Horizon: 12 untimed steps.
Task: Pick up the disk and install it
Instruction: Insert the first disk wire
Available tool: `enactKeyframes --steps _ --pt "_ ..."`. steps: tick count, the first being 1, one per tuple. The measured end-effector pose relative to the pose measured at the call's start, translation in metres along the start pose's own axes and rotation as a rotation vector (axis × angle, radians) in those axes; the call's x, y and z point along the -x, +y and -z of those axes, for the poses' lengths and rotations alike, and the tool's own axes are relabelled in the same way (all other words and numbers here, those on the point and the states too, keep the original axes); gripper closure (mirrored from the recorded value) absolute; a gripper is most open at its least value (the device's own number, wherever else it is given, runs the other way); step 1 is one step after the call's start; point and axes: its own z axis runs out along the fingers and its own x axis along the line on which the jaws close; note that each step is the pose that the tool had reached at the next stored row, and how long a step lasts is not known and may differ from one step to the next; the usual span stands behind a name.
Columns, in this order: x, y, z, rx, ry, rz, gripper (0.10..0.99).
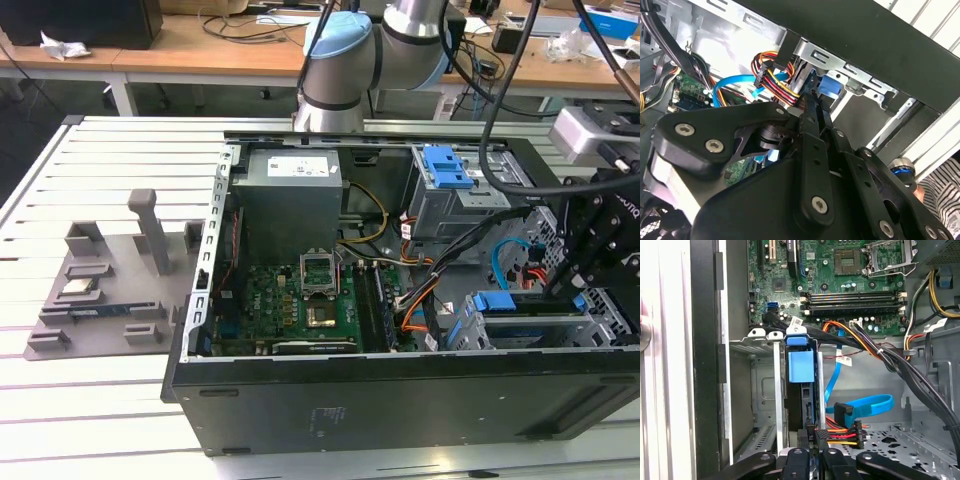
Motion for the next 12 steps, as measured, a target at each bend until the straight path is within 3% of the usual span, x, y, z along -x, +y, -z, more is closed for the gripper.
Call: enactKeyframes --steps 12 --pt "0.0019 -0.0001 -0.0022 0.0 -0.0002 0.0 0.918"
